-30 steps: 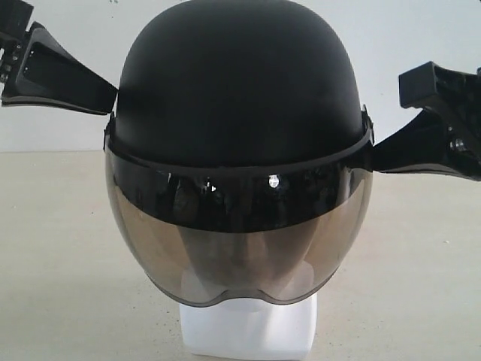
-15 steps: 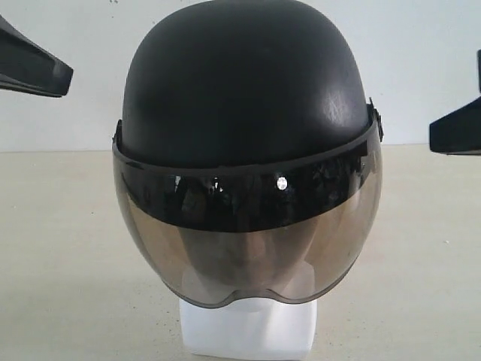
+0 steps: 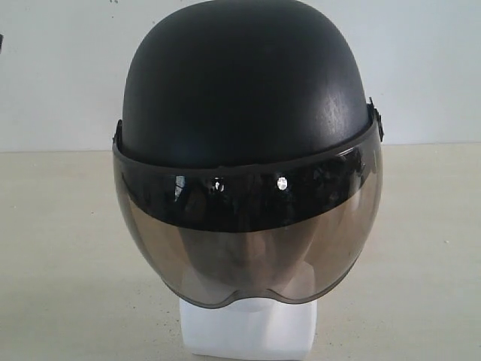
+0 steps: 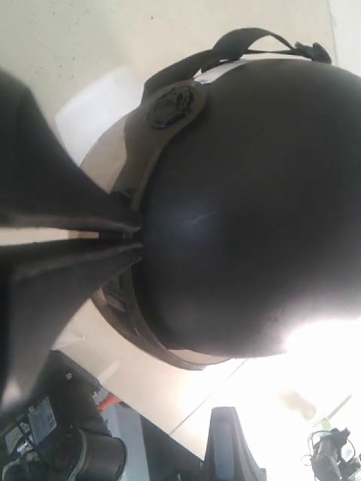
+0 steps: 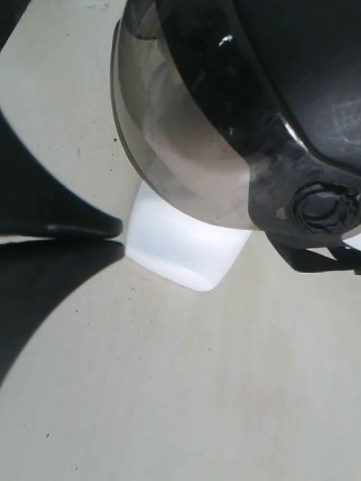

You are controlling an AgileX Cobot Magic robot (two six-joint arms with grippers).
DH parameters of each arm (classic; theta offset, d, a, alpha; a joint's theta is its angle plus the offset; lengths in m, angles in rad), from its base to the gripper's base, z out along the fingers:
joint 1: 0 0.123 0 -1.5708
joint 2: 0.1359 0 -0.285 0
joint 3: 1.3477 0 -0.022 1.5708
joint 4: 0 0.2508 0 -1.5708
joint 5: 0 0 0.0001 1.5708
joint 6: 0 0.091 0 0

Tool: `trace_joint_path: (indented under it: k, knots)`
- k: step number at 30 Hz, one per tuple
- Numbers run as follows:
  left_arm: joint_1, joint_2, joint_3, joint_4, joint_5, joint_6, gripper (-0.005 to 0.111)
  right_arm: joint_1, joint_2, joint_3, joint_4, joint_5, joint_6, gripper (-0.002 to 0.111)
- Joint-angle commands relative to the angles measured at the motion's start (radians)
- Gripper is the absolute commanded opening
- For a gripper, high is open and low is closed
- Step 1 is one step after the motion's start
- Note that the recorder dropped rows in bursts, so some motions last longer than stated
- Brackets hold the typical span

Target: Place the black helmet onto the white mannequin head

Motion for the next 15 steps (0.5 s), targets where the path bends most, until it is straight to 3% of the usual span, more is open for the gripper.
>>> trace_joint_path:
  k: [1, 15]
  knots:
    - [0.003, -0.031, 0.006, -0.014, 0.000, -0.009, 0.004, 0.000, -0.008, -0.002, -0.001, 0.004, 0.000, 0.000]
    - [0.003, -0.035, 0.006, -0.012, 0.000, -0.009, 0.004, 0.000, -0.008, -0.002, -0.001, 0.004, 0.000, 0.000]
